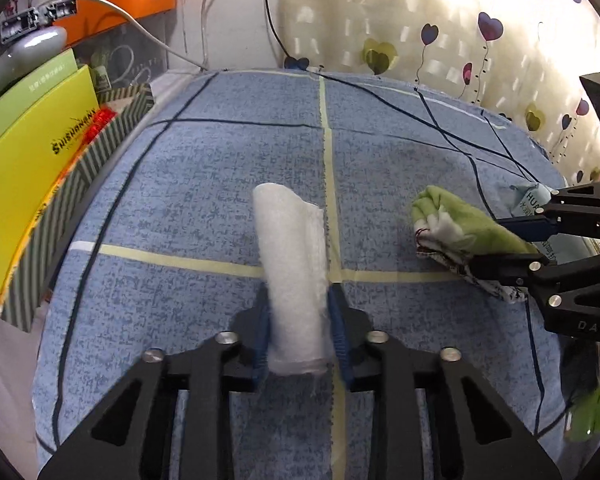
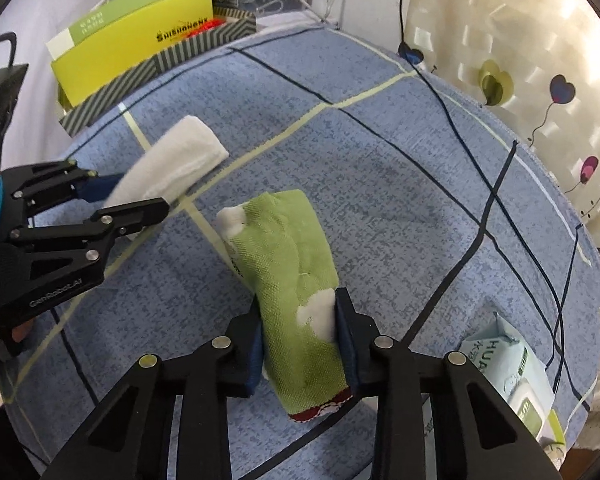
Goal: Organize soft objects
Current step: 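Carry the green cloth and white towel over the white box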
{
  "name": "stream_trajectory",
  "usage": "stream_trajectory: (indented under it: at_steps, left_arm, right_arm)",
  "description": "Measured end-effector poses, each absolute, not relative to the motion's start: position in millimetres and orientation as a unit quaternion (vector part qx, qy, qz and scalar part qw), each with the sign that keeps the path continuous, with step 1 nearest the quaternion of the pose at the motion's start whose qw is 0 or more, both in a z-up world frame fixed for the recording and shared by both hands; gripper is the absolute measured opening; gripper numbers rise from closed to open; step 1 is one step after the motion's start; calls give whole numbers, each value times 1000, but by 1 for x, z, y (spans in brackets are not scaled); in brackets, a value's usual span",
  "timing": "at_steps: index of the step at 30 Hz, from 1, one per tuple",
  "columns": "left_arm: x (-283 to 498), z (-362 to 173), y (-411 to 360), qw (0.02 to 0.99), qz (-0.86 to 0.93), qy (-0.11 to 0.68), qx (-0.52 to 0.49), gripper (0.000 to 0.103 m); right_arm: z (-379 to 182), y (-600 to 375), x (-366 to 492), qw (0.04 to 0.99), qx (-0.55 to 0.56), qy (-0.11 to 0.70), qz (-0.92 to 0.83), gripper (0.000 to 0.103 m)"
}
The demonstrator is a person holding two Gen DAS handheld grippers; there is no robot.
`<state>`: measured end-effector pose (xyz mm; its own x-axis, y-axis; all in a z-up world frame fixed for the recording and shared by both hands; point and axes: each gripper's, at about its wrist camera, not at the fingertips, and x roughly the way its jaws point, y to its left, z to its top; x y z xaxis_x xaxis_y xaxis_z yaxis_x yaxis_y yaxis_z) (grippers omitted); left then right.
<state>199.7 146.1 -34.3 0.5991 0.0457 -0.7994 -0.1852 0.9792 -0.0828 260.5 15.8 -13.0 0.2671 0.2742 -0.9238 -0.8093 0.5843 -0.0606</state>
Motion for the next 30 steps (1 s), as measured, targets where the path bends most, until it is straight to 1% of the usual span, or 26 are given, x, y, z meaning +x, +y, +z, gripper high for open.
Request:
stream_trajectory:
  at_steps: [8, 16, 23, 30]
  left_arm:
    - [171, -2, 132, 906, 71, 409, -80, 22]
    - [129, 29, 107, 922, 66, 371, -87, 22]
    - [102, 42, 83, 932, 51, 349, -86, 22]
    - [85, 48, 65, 937, 30, 334, -98, 22]
  right_arm:
    - [23, -5, 235, 774, -242, 454, 370, 30]
    - [60, -37, 185, 808, -195, 411, 375, 30]
    - [76, -66, 148, 830, -158, 384, 371, 30]
    - [78, -91, 127, 844, -121, 373, 366, 30]
